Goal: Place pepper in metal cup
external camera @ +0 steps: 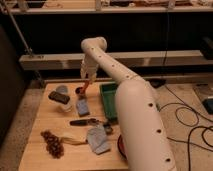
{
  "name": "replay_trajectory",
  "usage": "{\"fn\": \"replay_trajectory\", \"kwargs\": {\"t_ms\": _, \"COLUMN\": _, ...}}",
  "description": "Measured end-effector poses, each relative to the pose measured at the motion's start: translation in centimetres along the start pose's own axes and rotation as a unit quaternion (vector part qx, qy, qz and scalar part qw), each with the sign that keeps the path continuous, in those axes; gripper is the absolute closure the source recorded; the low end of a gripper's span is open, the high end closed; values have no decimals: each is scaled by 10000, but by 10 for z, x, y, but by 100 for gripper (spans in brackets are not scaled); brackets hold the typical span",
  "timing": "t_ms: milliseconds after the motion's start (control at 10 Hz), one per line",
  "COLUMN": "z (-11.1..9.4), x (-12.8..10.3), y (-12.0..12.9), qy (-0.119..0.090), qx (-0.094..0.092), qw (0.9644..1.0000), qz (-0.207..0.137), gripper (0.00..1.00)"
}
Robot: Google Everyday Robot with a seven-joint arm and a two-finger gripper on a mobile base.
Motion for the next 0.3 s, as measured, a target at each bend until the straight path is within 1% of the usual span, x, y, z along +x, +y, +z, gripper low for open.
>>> {"fn": "replay_trajectory", "kwargs": {"t_ms": 300, "z": -1, "x": 2, "y": 2, "qy": 9, "qx": -2, "qw": 10000, "qz": 20, "gripper": 20}}
